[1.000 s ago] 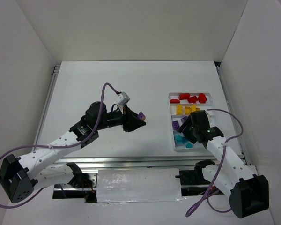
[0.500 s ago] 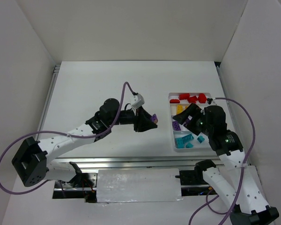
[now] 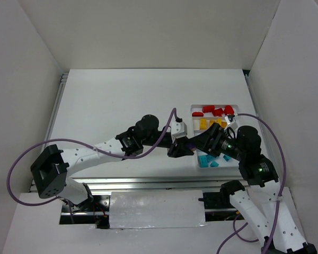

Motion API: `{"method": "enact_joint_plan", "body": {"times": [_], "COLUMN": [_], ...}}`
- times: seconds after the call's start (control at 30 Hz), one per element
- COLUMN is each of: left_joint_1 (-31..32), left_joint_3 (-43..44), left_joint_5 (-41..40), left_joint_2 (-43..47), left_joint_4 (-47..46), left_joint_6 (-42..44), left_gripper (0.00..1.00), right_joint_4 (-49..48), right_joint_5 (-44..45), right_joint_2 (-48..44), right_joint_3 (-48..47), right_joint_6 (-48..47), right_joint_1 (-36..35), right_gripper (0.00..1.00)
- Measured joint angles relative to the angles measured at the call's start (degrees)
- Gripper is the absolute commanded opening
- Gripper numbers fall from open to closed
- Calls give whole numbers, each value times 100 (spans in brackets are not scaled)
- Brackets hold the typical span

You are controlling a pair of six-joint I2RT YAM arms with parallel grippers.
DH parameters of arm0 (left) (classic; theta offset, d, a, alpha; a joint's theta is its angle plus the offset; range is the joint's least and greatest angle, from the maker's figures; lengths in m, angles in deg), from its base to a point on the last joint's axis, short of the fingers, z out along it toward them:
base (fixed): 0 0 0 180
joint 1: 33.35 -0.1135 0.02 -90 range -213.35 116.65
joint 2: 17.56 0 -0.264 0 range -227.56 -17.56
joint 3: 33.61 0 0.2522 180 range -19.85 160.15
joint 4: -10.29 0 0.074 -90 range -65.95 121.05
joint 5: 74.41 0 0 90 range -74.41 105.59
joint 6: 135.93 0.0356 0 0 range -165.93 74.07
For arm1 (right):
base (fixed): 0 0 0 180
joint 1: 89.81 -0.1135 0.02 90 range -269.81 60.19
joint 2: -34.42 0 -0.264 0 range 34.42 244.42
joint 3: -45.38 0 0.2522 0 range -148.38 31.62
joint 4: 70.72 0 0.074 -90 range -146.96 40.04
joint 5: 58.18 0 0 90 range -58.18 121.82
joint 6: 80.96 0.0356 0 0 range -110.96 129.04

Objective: Sort the legos into containers by color

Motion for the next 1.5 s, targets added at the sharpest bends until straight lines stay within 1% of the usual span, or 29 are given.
{"method": "enact_joint_plan", "body": {"times": [0.07,0.1,0.2,0.27,0.3,0.33,0.37,0.4,0.43,0.47,0.53,0.57,0.6,0.67,0.73,0.87,1.0,1.13,1.23,1.3,1.37,1.47,1.5], "left_joint_1": [0,0,-2,-2,-2,0,0,0,4,-2,-11,-4,0,0,4,13,28,-55,-315,-544,-761,-809,-789], "left_joint_3": [76,98,155,188,199,203,203,203,203,203,203,203,203,203,201,199,212,476,741,732,544,55,-85], "left_joint_5": [-76,-107,-195,-205,-205,-201,-199,-201,-205,-225,-245,-273,-280,-334,-404,-839,-1867,-3274,-4162,-4478,-4680,-4699,-4658], "left_joint_2": [-46,-57,-79,-92,-107,-122,-131,-138,-140,-140,-140,-140,-140,-140,-140,-133,-125,-85,90,376,813,1631,1878], "left_joint_4": [61,87,162,216,251,267,293,361,382,417,426,426,422,407,354,223,354,1073,1910,2396,2726,3032,3117], "left_joint_6": [87,103,122,129,138,146,170,208,236,249,256,269,267,254,240,35,-238,-723,-1351,-1790,-2138,-2470,-2507], "left_gripper": [0,0,0,0,1,1,4,9,11,17,26,36,42,56,99,100,99,99,100,99,99,99,99], "right_joint_4": [-42,-66,-85,-101,-125,-144,-168,-221,-232,-210,-190,-203,-212,-243,-267,-280,-275,-313,-319,-321,-328,-398,-428], "right_joint_5": [-120,-181,-297,-330,-341,-343,-348,-393,-376,-369,-319,-319,-319,-308,-273,76,1043,2293,3285,3871,4350,4789,4878], "right_joint_2": [-90,-120,-173,-179,-188,-197,-203,-205,-203,-210,-210,-201,-201,-195,-186,-129,225,831,1303,1556,1775,2149,2275], "right_joint_3": [11,26,94,151,184,216,247,275,284,302,313,313,313,313,321,420,511,573,575,575,575,573,573], "right_joint_6": [22,26,22,37,46,50,46,74,39,107,138,164,173,181,162,114,76,138,317,483,605,688,695], "right_joint_1": [-20,-20,-26,-31,-31,-31,-33,-37,-50,-57,-59,-59,-59,-61,-66,-68,-68,-44,46,256,525,1032,1204], "right_gripper": [80,70,54,53,51,46,35,5,0,0,0,0,0,0,0,0,0,0,0,0,0,0,2]}}
